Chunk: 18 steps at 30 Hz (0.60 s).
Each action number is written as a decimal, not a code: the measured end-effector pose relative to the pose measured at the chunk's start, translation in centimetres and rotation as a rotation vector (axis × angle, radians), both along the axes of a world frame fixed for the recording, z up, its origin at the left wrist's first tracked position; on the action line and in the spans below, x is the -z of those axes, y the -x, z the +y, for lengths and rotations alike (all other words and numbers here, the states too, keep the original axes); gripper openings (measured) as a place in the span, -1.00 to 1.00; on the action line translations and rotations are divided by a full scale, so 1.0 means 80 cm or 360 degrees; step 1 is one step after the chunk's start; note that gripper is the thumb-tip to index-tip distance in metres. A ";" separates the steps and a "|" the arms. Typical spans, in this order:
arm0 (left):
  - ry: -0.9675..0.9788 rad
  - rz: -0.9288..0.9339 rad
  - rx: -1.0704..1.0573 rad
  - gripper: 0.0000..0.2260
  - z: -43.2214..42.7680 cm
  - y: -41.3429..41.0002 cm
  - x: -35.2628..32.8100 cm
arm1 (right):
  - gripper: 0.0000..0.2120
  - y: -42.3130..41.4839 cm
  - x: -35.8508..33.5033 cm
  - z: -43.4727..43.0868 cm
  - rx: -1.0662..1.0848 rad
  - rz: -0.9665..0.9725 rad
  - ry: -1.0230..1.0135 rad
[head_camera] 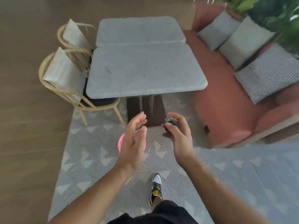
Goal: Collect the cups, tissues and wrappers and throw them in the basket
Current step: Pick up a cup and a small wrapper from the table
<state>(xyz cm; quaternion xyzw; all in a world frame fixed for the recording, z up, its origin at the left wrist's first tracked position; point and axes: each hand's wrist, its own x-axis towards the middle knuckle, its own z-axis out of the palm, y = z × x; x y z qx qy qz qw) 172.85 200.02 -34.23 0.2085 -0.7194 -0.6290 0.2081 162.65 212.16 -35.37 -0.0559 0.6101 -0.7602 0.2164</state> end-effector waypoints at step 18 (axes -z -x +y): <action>-0.0049 -0.0245 -0.0501 -0.56 -0.193 0.068 0.085 | -0.52 0.109 0.095 -0.227 -0.0446 -0.0085 -0.0450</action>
